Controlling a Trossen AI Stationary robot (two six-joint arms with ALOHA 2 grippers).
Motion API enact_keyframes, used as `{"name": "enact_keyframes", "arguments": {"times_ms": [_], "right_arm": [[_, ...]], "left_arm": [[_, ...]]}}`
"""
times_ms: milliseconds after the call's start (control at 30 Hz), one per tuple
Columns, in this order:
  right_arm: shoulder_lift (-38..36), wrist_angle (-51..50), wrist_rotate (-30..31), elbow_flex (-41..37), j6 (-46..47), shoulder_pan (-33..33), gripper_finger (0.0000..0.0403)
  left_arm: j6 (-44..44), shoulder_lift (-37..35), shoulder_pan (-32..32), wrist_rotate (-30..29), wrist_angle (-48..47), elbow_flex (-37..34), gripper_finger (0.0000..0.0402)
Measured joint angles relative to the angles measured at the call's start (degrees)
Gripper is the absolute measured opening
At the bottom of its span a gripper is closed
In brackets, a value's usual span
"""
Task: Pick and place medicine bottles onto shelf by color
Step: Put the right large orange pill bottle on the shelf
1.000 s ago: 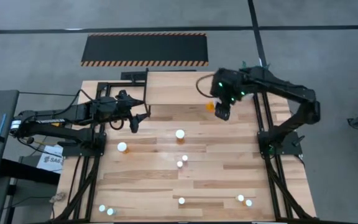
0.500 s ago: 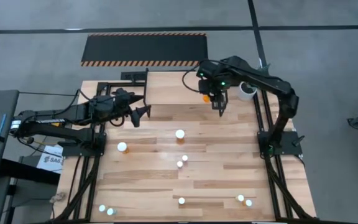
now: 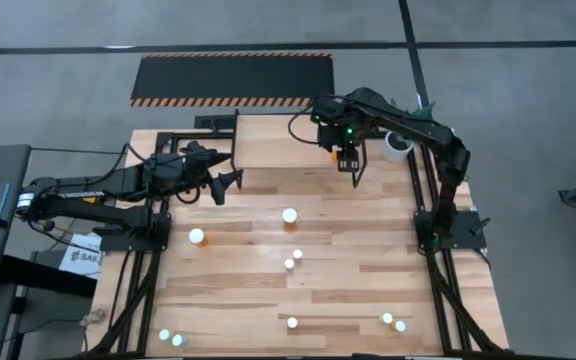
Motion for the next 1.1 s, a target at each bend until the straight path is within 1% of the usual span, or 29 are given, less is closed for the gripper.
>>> {"name": "enact_keyframes", "arguments": {"times_ms": [267,333,667,767,1100], "right_arm": [[0.0,0.1,0.3,0.0,0.0,-1.6,0.0225],[0.0,0.0,0.6,0.0,0.0,-1.8,0.0229],[0.0,0.1,1.0,0.0,0.3,-2.1,0.0255],[0.0,0.1,1.0,0.0,0.4,-2.1,0.0256],[0.0,0.1,1.0,0.0,0.4,-2.1,0.0257]], "left_arm": [[0.0,0.0,0.0,2.1,0.0,0.0,0.0288],[0.0,0.0,0.0,3.0,0.0,0.0,0.0288],[0.0,0.0,0.0,3.3,-0.1,0.0,0.0288],[0.1,0.0,0.0,4.5,-0.1,0.0,0.0288],[0.1,0.0,0.0,4.6,-0.7,0.0,0.0288]]}}
